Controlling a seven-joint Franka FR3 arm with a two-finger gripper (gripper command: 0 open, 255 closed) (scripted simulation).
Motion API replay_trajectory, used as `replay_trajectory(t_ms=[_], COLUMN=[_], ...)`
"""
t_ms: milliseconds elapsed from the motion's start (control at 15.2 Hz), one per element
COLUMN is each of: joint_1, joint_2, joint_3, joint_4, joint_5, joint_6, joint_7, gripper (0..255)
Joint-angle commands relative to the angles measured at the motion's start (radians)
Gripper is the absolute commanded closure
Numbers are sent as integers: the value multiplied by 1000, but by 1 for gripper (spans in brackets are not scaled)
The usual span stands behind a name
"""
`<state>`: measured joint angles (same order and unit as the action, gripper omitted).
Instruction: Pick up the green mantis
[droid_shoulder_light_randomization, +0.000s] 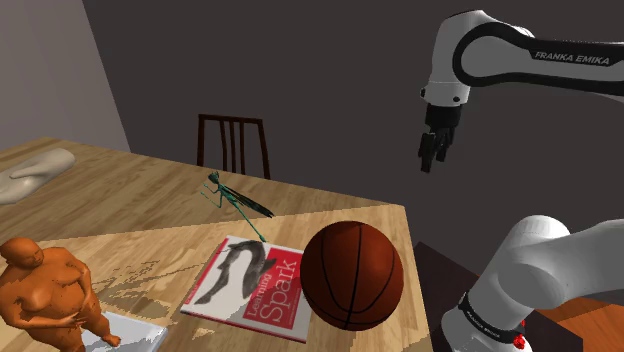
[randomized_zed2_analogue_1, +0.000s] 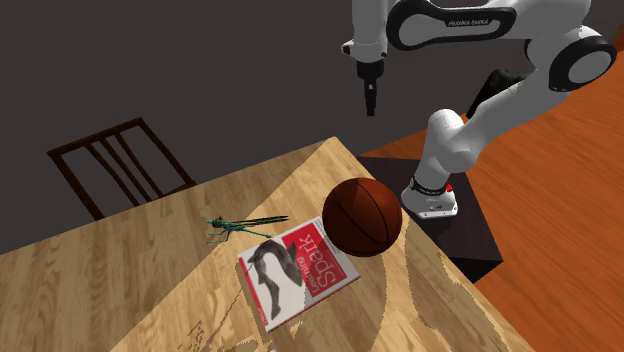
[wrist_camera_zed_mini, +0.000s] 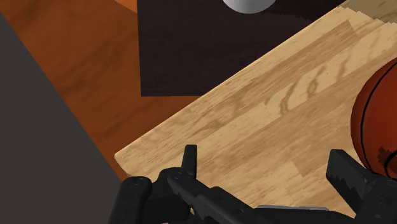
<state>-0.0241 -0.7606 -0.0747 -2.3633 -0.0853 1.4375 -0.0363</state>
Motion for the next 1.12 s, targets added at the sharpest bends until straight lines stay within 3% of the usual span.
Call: replay_trajectory(t_ms=[0,528,1056], joint_1=[0,60,99], joint_2=[0,177,399], joint_3=[0,142,276], joint_4=[0,74,221], joint_5=[0,55,40], joint_6=[0,151,265], joint_7=[0,136,275], gripper=[0,0,0])
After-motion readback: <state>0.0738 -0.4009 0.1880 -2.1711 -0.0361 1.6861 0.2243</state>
